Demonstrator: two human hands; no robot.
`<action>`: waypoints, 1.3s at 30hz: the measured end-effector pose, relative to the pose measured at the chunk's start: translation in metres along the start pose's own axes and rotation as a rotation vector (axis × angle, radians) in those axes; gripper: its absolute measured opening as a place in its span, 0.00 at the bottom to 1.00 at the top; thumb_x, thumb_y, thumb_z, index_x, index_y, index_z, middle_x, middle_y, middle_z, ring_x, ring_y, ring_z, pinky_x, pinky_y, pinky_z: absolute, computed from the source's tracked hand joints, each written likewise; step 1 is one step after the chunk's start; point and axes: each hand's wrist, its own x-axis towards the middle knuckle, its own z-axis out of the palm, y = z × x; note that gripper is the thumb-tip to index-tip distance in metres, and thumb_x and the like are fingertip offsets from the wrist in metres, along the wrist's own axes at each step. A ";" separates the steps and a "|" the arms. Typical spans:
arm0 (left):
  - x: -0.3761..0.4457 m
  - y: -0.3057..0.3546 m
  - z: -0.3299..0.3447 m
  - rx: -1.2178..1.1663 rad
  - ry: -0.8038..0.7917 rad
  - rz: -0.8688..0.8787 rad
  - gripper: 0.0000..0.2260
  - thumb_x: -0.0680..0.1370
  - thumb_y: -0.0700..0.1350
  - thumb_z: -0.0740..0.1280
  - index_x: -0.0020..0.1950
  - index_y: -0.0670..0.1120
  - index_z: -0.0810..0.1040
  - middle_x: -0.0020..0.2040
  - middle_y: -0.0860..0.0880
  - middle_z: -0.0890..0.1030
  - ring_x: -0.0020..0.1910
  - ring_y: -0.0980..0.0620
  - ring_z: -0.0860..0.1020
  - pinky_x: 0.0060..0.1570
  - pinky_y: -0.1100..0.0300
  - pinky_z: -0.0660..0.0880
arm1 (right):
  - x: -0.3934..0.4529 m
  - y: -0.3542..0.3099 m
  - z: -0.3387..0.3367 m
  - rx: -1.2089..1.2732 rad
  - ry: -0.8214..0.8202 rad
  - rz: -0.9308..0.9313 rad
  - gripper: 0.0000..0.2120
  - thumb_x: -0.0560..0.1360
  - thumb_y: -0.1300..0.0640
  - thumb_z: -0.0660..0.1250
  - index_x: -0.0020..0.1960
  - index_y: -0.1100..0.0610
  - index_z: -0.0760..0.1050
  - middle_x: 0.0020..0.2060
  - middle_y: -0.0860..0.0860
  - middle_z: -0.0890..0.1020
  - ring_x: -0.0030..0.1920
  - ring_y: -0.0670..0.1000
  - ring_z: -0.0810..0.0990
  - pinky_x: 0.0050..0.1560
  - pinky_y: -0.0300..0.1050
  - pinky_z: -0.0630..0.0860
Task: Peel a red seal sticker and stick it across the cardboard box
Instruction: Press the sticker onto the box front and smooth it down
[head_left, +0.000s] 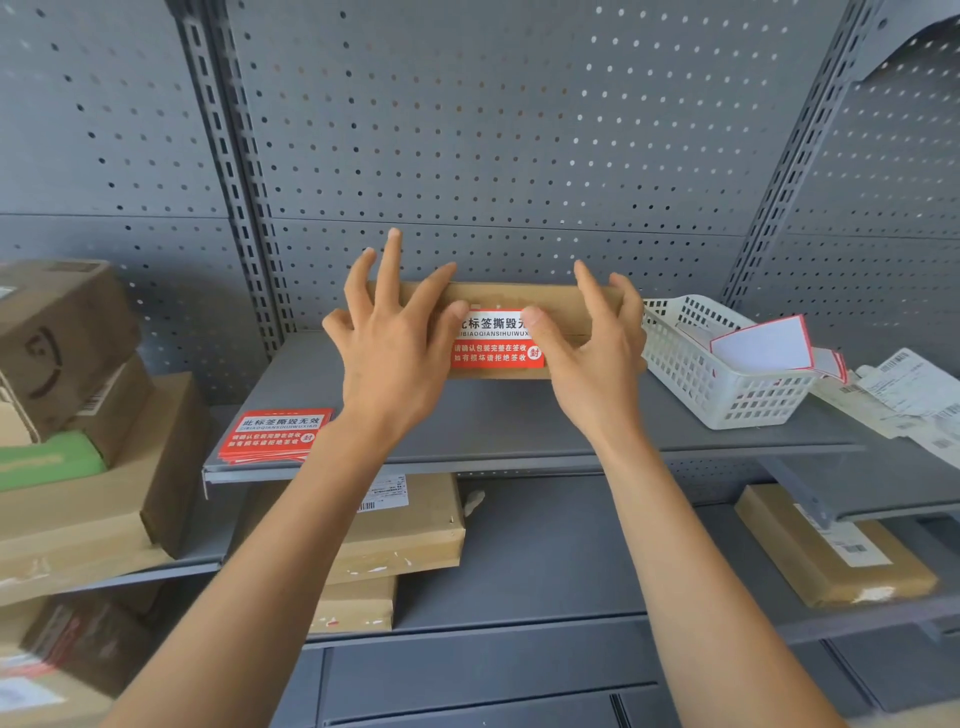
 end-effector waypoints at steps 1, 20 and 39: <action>0.000 0.000 -0.001 0.011 -0.013 0.008 0.22 0.82 0.63 0.59 0.74 0.58 0.73 0.84 0.47 0.54 0.81 0.40 0.53 0.64 0.39 0.59 | -0.001 -0.001 0.000 -0.019 -0.016 -0.003 0.38 0.71 0.32 0.68 0.78 0.41 0.63 0.80 0.49 0.56 0.78 0.55 0.59 0.75 0.64 0.60; -0.005 -0.017 -0.008 -0.053 -0.031 0.136 0.23 0.82 0.62 0.59 0.77 0.60 0.69 0.85 0.48 0.54 0.83 0.41 0.49 0.64 0.39 0.59 | 0.003 0.005 -0.016 0.020 -0.138 -0.056 0.35 0.75 0.41 0.70 0.79 0.39 0.61 0.82 0.48 0.51 0.80 0.52 0.54 0.78 0.61 0.58; -0.007 -0.021 -0.010 0.051 -0.011 0.164 0.40 0.69 0.69 0.72 0.79 0.60 0.66 0.85 0.45 0.54 0.81 0.38 0.54 0.62 0.37 0.63 | -0.002 0.008 -0.015 -0.081 -0.175 -0.128 0.52 0.66 0.45 0.81 0.81 0.39 0.54 0.82 0.48 0.47 0.78 0.56 0.53 0.77 0.61 0.59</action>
